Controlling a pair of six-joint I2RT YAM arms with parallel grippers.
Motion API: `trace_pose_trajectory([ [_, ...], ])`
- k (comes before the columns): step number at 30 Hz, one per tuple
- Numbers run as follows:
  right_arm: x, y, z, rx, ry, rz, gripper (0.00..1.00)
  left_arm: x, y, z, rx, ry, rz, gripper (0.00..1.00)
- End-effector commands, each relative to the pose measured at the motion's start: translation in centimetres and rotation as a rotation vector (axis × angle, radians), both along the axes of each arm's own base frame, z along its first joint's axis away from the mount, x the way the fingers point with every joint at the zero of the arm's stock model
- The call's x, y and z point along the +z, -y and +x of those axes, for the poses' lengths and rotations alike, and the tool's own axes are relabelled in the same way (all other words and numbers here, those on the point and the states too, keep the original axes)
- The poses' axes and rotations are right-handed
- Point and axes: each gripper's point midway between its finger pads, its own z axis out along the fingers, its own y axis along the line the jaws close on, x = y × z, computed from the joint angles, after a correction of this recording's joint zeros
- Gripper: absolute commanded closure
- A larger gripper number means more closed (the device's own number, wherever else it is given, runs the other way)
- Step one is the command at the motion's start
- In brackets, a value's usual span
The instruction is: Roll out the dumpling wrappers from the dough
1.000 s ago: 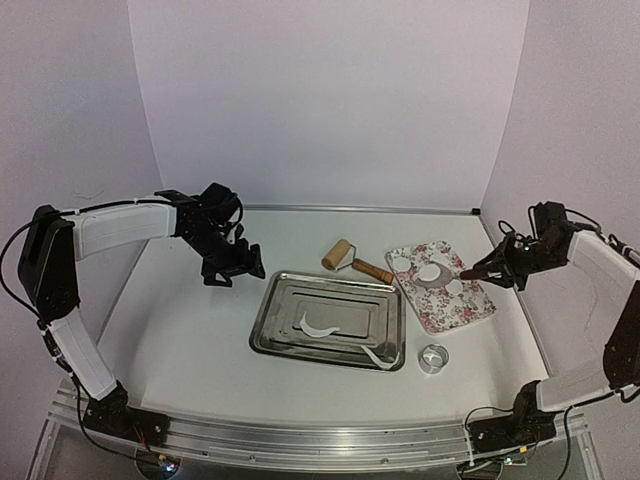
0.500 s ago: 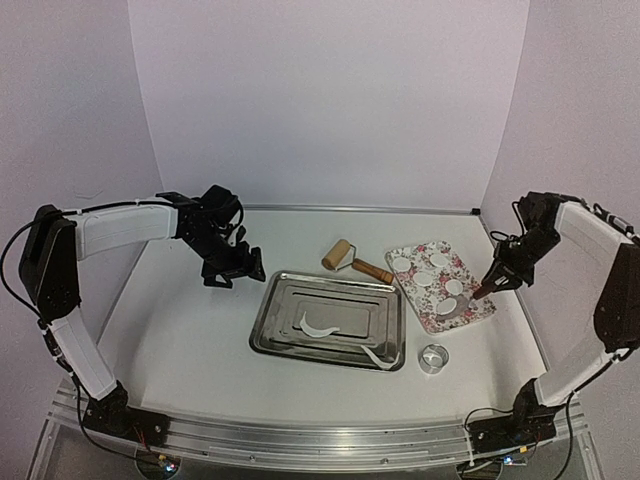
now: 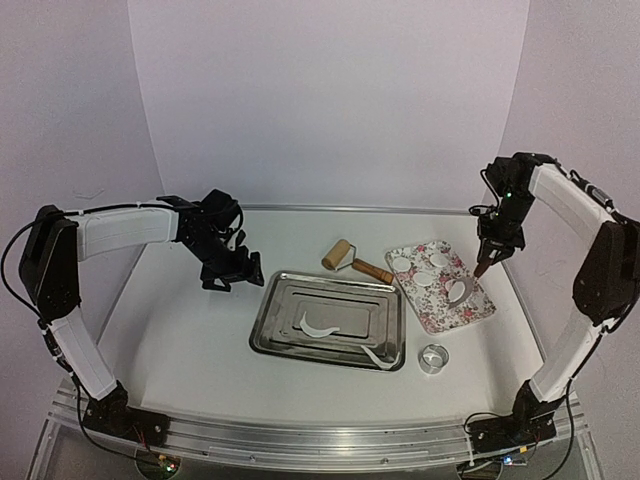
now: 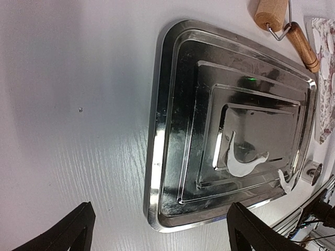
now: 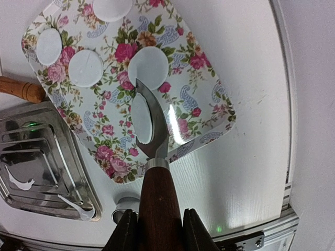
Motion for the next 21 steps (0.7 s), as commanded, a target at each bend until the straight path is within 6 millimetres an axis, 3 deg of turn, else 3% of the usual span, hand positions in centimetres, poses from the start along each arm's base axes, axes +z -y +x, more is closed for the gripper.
trace_pose_trajectory([
  [1,2.8,-0.4,-0.9,0.118,-0.006,-0.121,1.0,0.9,0.0,0.6,-0.004,0.05,-0.014,0.11],
  [10,2.9,-1.5,-1.7,0.22,-0.044,-0.213,1.0,1.1,0.1,0.6,-0.011,0.055,-0.019,0.11],
  [15,2.3,-0.9,-2.2,0.253,-0.086,-0.3,1.0,1.0,-0.1,0.3,-0.007,0.051,-0.022,0.11],
  [21,1.5,-2.8,-2.8,0.323,-0.118,-0.266,1.0,1.1,-0.4,0.0,0.003,0.053,-0.021,0.11],
])
